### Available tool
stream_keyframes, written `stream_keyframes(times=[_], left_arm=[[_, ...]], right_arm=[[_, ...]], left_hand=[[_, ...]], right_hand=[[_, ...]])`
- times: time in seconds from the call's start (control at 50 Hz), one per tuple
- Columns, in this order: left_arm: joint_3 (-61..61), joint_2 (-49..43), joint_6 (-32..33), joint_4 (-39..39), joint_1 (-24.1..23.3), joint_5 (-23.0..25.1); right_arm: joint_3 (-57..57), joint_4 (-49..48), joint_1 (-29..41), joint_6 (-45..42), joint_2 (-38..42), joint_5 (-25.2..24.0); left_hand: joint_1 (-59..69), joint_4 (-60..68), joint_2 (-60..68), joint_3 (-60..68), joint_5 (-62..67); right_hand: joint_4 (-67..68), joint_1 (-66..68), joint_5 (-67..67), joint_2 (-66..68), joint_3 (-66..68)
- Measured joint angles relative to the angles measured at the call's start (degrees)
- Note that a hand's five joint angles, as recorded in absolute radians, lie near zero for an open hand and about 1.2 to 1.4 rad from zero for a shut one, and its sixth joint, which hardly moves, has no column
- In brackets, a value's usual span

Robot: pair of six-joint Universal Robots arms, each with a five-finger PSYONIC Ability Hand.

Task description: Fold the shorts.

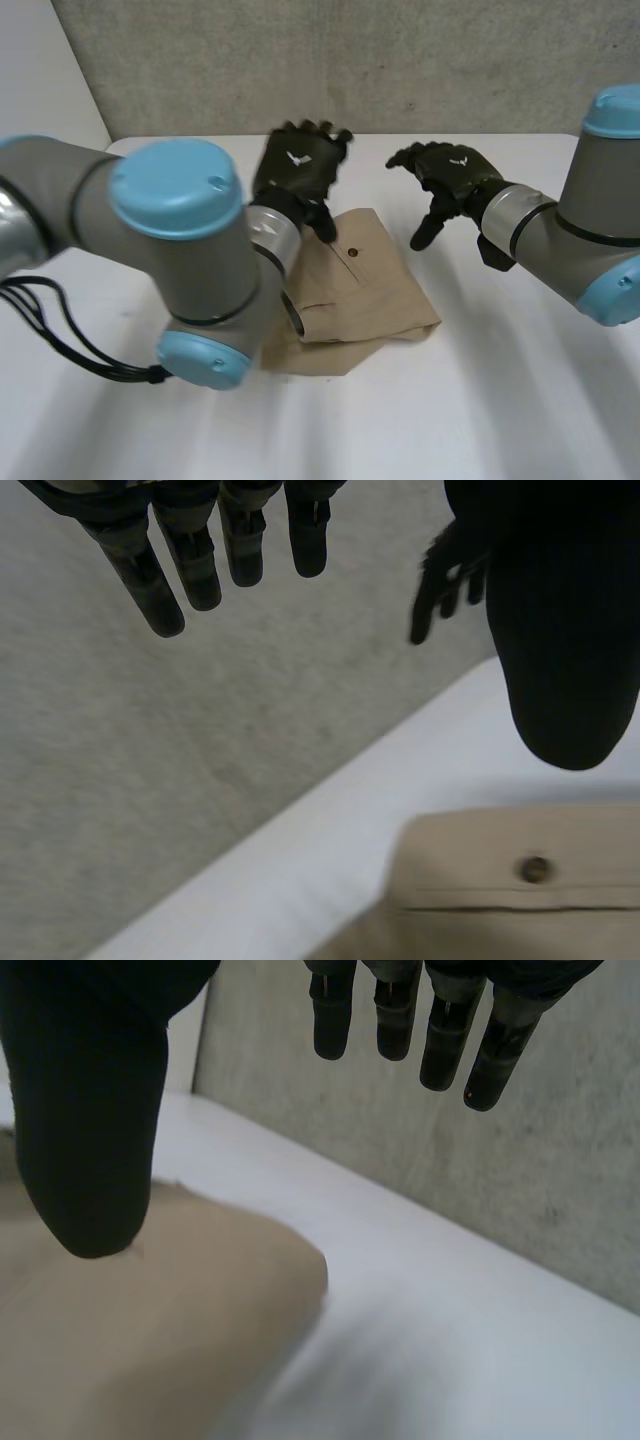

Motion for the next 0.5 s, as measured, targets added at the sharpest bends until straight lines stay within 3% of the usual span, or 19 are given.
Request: stream_keyframes(times=[0.28,0.5], left_arm=[[9.1,-11.9,-8.2,-10.9,-3.1,-3.1],[8.3,-14.0,-1.1,-16.0,-2.2,-10.3]], right_arm=[[-3.5,3.3,0.7,-2.5,7.2,0.5],[-3.4,4.8,2.1,-5.7,8.7,-0.2]], left_hand=[[0.0,0.0,0.0,0.0,0.0],[0.0,0.0,0.0,0.0,0.0]], right_hand=[[0.0,0.0,0.0,0.0,0.0],[0.0,0.0,0.0,0.0,0.0]])
